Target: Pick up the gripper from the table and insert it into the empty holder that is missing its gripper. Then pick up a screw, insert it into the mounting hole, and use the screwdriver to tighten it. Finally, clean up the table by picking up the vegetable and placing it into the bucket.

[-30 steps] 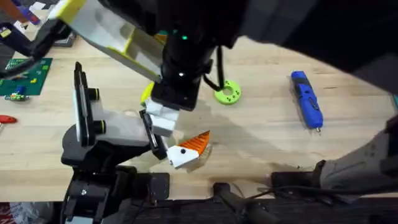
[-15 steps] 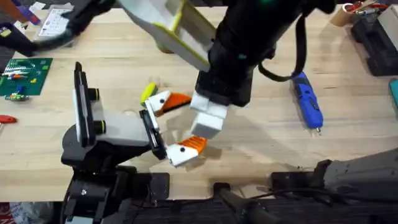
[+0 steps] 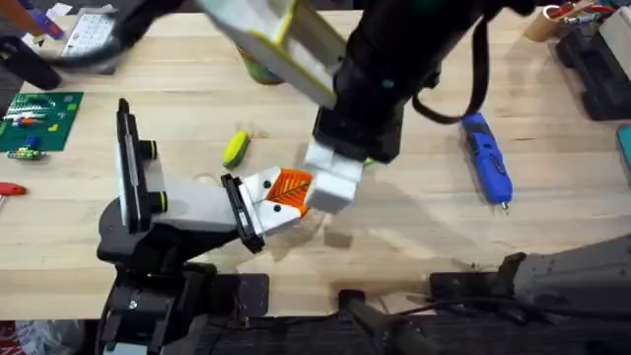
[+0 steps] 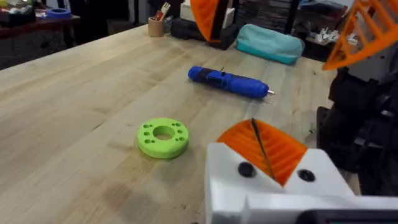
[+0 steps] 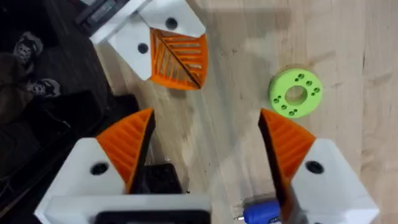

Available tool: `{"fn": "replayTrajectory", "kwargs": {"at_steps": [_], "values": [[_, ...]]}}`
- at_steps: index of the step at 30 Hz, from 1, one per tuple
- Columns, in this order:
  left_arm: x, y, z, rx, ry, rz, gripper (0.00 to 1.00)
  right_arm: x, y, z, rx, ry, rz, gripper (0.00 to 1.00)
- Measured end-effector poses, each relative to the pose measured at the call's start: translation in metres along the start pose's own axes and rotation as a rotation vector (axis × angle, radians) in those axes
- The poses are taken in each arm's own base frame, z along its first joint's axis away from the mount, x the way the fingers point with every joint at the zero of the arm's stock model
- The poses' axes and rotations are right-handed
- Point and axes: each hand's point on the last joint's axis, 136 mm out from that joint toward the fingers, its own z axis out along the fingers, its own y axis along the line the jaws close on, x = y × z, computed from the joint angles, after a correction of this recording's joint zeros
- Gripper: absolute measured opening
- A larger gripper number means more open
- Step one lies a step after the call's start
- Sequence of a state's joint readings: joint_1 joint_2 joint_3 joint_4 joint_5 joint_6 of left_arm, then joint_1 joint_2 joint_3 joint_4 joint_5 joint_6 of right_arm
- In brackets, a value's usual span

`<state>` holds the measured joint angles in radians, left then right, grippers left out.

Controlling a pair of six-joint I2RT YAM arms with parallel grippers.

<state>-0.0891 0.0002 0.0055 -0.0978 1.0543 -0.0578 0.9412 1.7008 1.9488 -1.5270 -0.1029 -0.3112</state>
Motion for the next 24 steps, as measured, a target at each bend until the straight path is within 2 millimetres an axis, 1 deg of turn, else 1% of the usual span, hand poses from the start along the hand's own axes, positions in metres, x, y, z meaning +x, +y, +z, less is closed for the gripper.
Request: {"fn": "replayTrajectory", "kwargs": {"at_steps": [3,5,8,13,18,24], "values": [[0.000,0.000,0.000,0.000,0.000,0.000,0.005,0.001,-0.016,-0.002,0.012,-0.014,0.086,0.997],[0.000,0.000,0.000,0.000,0.000,0.000,0.005,0.006,-0.028,-0.004,0.020,-0.014,0.155,0.997],[0.000,0.000,0.000,0.000,0.000,0.000,0.005,0.020,-0.043,-0.006,0.025,0.008,0.252,0.998],[0.000,0.000,0.000,0.000,0.000,0.000,0.005,0.043,-0.058,-0.007,0.034,0.022,0.370,0.998],[0.000,0.000,0.000,0.000,0.000,0.000,0.005,0.080,-0.066,-0.008,0.057,0.003,0.493,0.998],[0.000,0.000,0.000,0.000,0.000,-0.001,0.005,0.136,-0.077,-0.014,0.096,-0.014,0.687,0.997]]}}
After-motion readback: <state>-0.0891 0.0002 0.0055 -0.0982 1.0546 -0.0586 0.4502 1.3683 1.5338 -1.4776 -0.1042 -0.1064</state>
